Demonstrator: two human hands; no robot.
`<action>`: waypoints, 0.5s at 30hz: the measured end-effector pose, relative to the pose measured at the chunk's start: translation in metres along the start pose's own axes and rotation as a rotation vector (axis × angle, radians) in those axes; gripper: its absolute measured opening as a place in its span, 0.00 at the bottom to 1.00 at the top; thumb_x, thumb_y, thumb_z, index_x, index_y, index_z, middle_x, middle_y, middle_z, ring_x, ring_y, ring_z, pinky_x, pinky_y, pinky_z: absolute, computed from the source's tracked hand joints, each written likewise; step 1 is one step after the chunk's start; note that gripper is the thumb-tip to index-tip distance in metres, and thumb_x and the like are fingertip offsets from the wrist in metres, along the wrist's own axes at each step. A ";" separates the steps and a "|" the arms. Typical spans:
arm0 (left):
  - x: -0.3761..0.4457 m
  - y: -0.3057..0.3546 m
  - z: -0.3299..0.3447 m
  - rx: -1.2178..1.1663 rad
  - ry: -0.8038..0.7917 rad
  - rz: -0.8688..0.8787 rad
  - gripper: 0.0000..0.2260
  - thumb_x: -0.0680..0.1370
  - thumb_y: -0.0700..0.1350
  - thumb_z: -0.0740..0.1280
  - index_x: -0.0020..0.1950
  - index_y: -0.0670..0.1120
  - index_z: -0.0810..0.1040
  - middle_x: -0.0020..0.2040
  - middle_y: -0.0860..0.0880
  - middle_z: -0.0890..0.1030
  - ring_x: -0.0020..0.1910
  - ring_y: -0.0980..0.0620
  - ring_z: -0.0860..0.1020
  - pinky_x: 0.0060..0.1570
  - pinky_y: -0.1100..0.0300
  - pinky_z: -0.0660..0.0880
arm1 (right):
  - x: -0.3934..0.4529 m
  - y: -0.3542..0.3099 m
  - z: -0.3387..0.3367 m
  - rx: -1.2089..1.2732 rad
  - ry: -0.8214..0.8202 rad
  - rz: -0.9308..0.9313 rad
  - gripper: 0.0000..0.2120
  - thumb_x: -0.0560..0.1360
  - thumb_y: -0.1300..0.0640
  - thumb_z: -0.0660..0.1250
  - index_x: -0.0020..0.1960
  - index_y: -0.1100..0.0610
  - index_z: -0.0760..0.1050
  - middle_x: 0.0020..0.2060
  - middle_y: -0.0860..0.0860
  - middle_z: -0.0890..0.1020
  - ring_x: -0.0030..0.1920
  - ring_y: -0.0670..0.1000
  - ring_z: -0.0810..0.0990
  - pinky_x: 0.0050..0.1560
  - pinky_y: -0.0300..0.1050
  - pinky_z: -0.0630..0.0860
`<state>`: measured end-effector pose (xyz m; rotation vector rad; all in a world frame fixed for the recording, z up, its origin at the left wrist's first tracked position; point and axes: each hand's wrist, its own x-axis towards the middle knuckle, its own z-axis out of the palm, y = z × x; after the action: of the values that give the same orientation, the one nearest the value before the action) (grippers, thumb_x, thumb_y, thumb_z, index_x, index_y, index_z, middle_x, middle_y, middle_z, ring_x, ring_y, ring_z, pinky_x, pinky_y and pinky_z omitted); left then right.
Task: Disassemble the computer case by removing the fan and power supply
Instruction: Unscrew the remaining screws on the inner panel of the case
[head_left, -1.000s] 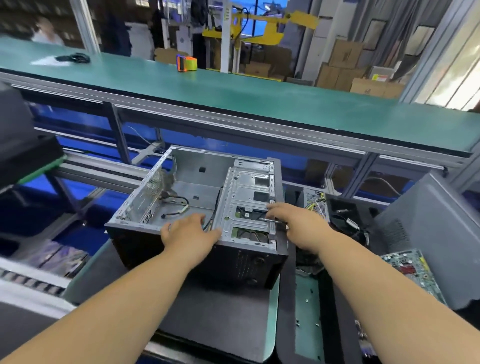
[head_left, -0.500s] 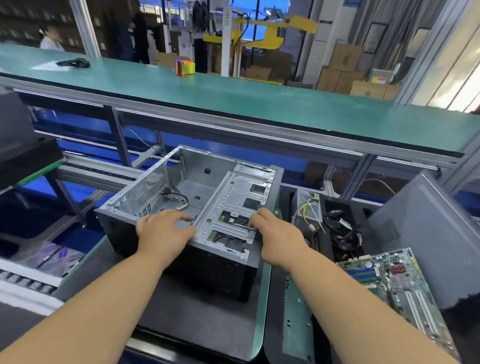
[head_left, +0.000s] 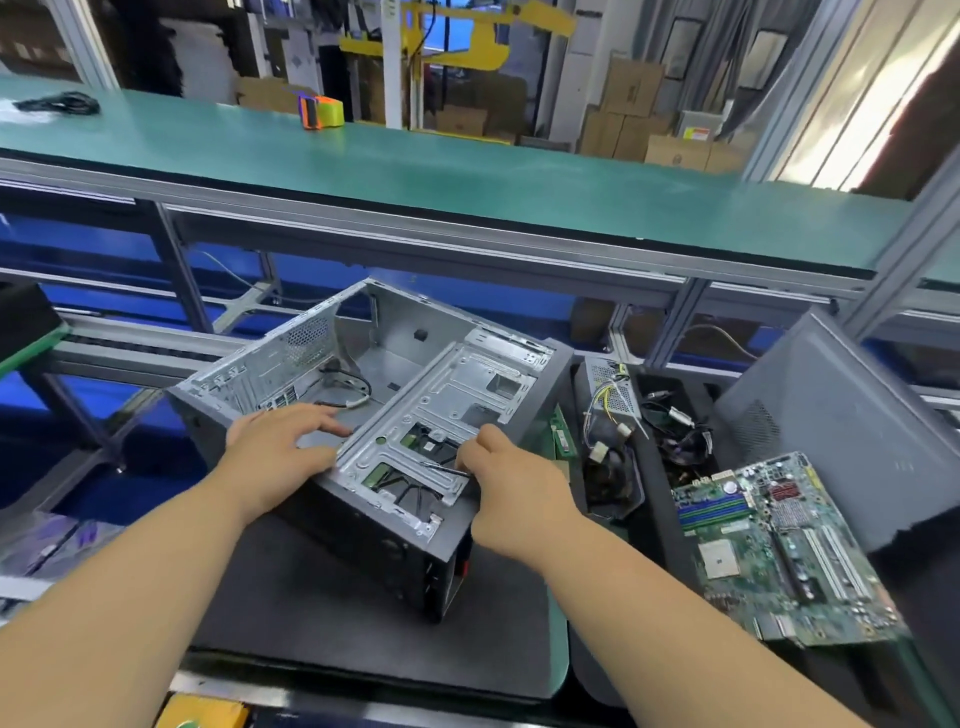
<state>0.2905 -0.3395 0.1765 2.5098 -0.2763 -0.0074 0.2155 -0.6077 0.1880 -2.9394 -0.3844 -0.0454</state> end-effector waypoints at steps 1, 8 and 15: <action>0.002 -0.004 -0.004 -0.004 -0.011 0.011 0.17 0.63 0.54 0.63 0.50 0.65 0.80 0.65 0.64 0.74 0.68 0.62 0.67 0.64 0.61 0.50 | 0.002 -0.004 -0.002 0.003 -0.004 0.000 0.18 0.66 0.60 0.65 0.55 0.52 0.70 0.50 0.47 0.67 0.38 0.58 0.72 0.28 0.43 0.60; 0.015 -0.034 -0.026 0.017 -0.107 0.087 0.17 0.63 0.56 0.63 0.50 0.68 0.77 0.66 0.64 0.72 0.69 0.62 0.66 0.70 0.56 0.51 | 0.014 -0.037 -0.006 -0.045 -0.069 0.022 0.17 0.67 0.60 0.66 0.55 0.52 0.71 0.46 0.46 0.65 0.39 0.56 0.71 0.29 0.42 0.61; 0.012 -0.040 -0.035 0.076 -0.113 0.058 0.19 0.64 0.56 0.61 0.53 0.68 0.76 0.74 0.57 0.66 0.73 0.54 0.61 0.72 0.53 0.51 | 0.030 -0.040 -0.014 -0.088 -0.166 -0.060 0.20 0.67 0.58 0.68 0.58 0.48 0.73 0.51 0.45 0.69 0.50 0.55 0.78 0.39 0.48 0.75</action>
<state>0.3131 -0.2898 0.1828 2.5795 -0.4024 -0.1175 0.2339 -0.5644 0.2100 -3.0275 -0.5066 0.1791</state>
